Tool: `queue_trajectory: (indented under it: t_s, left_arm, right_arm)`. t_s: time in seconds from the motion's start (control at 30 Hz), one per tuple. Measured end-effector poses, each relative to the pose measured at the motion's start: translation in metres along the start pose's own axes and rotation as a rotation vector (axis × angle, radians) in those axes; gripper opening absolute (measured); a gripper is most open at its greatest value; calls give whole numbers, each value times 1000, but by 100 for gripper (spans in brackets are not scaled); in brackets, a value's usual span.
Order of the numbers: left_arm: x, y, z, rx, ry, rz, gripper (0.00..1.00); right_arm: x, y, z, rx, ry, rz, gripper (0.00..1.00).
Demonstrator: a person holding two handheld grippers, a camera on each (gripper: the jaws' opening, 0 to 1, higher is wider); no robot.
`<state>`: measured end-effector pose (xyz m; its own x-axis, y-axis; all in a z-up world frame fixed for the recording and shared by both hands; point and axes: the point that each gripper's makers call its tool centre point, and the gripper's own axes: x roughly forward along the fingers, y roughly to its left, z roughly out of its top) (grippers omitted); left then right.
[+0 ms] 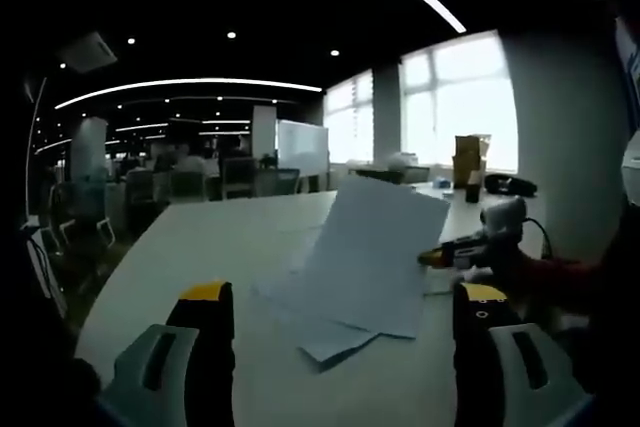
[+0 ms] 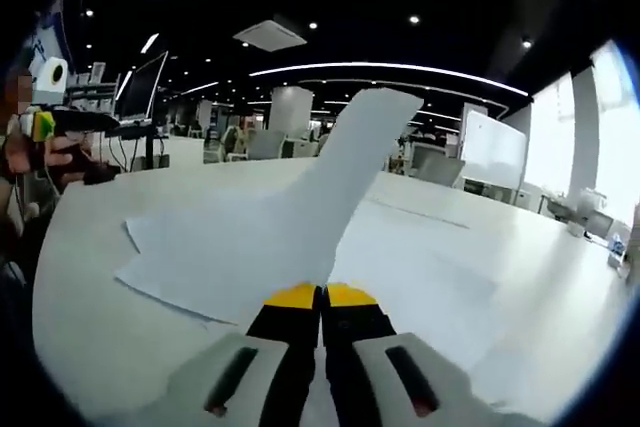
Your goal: Organize the stack of printing papers by aligning and flattening the scattered papers on the table
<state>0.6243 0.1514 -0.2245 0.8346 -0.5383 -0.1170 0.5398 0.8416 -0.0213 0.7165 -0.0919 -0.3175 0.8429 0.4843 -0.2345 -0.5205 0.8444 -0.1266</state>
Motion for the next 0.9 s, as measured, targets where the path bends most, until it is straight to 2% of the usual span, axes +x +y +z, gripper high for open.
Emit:
queue_trajectory:
  t_s: [0.23,0.37,0.5,0.73,0.9]
  left_arm:
    - [-1,2,2,7,5,6,93]
    - [-2,3,5,13,1,12,93]
    - [-3,4,6,13,-3,17,93]
    - [-2,3,4,12,4,16,93]
    - [-4,4,6,16,0,18,93]
  right_arm:
    - [-4,4,16,-9,-72,-8,0]
    - [-8,7,28,-62,-128,-17,0]
    - [-12,8,36,-78,-168,-19,0]
    - [-14,8,43,-91,-201,-21,0]
    - [-17,5,48,-151,-195,-50,0]
